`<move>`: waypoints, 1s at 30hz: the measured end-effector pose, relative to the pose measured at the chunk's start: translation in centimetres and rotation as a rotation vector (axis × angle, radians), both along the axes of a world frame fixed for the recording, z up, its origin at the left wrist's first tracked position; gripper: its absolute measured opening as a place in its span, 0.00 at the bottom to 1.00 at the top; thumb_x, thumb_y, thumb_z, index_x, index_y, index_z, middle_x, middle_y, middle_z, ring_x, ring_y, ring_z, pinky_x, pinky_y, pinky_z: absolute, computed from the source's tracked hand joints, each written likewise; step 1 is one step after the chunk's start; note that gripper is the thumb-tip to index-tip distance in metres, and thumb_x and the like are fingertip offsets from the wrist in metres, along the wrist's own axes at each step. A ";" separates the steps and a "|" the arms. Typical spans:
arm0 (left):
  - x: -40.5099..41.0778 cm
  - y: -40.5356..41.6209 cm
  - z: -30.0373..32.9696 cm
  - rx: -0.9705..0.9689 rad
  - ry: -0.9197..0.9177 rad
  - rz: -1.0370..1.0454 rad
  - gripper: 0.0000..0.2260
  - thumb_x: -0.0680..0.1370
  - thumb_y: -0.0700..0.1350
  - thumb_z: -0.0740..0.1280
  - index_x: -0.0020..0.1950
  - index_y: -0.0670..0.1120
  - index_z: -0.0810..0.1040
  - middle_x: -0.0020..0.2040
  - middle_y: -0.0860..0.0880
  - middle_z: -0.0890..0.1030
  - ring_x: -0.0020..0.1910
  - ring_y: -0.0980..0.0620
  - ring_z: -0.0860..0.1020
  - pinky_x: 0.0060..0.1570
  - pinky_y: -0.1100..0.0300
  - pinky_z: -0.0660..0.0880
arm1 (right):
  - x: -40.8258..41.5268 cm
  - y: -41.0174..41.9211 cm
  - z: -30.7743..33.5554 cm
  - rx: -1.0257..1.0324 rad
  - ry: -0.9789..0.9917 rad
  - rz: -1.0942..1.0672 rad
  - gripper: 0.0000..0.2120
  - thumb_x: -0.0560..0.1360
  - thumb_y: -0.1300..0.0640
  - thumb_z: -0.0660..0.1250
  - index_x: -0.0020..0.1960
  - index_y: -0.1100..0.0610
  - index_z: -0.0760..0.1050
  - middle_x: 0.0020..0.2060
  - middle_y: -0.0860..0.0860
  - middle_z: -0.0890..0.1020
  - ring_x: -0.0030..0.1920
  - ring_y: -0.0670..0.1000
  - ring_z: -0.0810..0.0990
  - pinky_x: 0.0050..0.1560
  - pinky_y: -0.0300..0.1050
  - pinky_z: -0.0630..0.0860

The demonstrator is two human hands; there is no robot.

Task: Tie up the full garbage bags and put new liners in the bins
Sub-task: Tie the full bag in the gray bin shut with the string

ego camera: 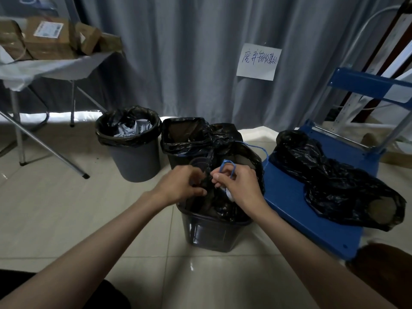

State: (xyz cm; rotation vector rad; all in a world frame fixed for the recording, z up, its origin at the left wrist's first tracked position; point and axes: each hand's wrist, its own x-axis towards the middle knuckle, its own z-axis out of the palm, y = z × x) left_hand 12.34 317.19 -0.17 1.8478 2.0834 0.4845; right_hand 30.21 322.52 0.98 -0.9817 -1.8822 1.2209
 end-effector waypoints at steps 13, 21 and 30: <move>-0.2 -0.2 -2.9 -0.034 0.229 0.113 0.09 0.71 0.52 0.74 0.39 0.52 0.75 0.48 0.51 0.77 0.48 0.46 0.79 0.39 0.57 0.69 | 1.5 1.7 3.5 0.212 0.146 -0.210 0.05 0.76 0.59 0.71 0.45 0.54 0.85 0.34 0.48 0.86 0.38 0.44 0.83 0.40 0.36 0.75; 0.5 0.4 0.6 0.223 -0.170 -0.043 0.23 0.63 0.57 0.80 0.55 0.55 0.80 0.41 0.57 0.77 0.41 0.60 0.76 0.39 0.62 0.73 | 0.9 1.2 3.2 0.109 0.185 -0.062 0.04 0.76 0.59 0.71 0.47 0.54 0.85 0.38 0.49 0.87 0.42 0.45 0.85 0.44 0.39 0.77; 2.3 0.5 0.8 0.225 -0.335 0.004 0.08 0.73 0.48 0.75 0.37 0.46 0.84 0.36 0.49 0.83 0.34 0.57 0.79 0.36 0.66 0.73 | 0.6 0.8 3.4 0.203 0.195 -0.022 0.12 0.76 0.54 0.72 0.58 0.53 0.79 0.43 0.49 0.84 0.43 0.43 0.80 0.44 0.35 0.75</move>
